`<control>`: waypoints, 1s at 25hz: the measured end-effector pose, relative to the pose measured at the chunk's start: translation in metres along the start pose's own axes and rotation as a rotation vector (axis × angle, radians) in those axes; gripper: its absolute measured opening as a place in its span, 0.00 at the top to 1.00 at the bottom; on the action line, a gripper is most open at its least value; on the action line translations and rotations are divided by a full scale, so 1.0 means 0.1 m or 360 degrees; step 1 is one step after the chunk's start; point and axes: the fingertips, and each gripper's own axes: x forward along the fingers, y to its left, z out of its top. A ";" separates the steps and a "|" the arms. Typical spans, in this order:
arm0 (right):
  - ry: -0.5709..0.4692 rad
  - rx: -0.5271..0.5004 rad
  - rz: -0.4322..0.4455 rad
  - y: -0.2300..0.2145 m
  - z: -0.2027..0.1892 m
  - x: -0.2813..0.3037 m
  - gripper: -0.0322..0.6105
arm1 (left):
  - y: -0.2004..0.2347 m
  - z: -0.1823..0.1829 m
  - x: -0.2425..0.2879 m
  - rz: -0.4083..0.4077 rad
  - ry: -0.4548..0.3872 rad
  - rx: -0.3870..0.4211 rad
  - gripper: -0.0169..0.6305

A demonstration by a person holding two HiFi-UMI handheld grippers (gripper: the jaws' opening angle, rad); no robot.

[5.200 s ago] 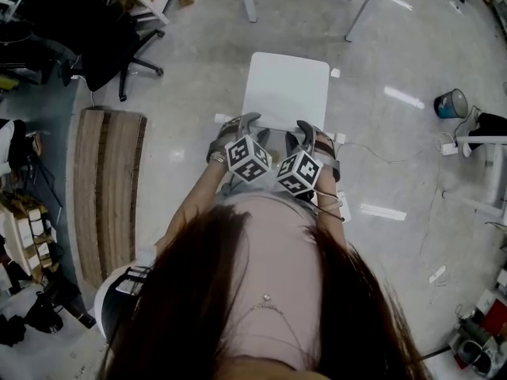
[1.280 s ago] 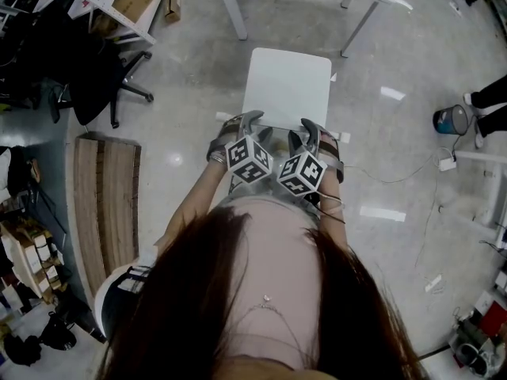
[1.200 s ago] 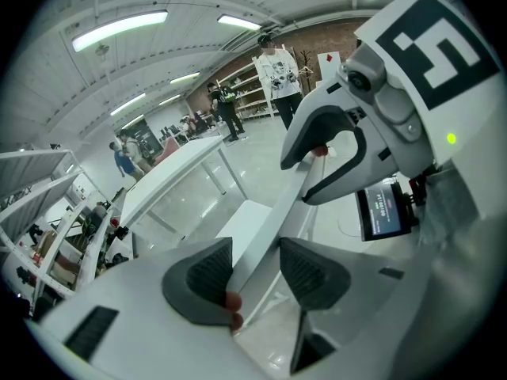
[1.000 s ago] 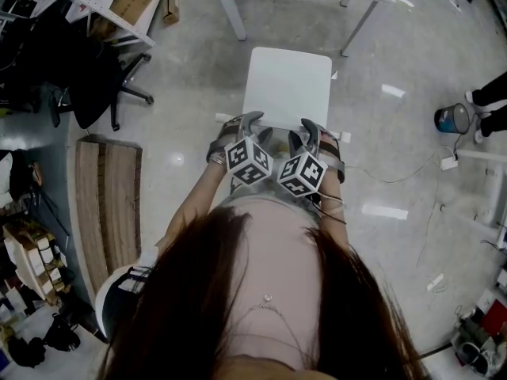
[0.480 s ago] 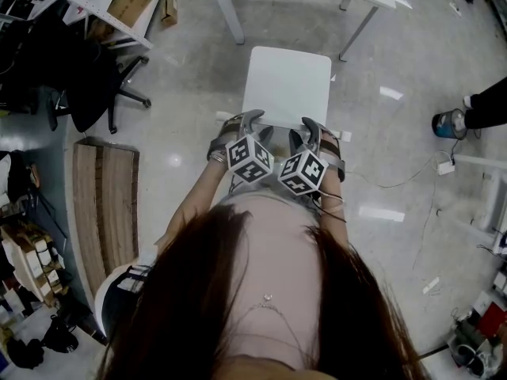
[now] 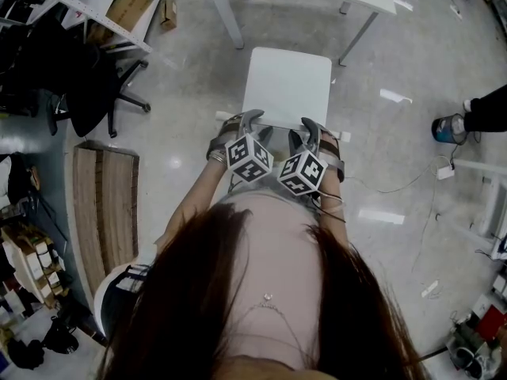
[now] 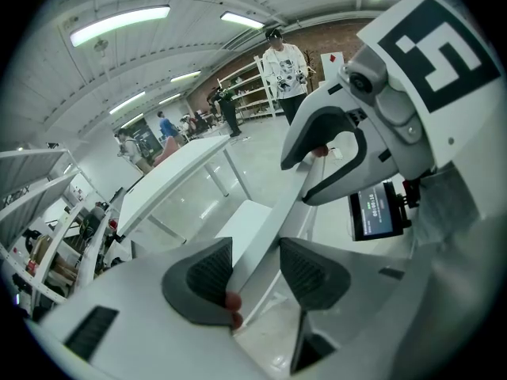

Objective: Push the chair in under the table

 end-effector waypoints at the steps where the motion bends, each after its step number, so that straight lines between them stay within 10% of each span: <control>1: -0.0002 0.0000 -0.0003 -0.02 0.00 0.01 0.65 | 0.02 0.01 0.01 0.0003 -0.0002 0.0001 0.68; 25: -0.0048 -0.0041 -0.0029 -0.75 0.02 0.48 0.65 | 0.55 0.43 0.53 0.0063 -0.0018 -0.0020 0.68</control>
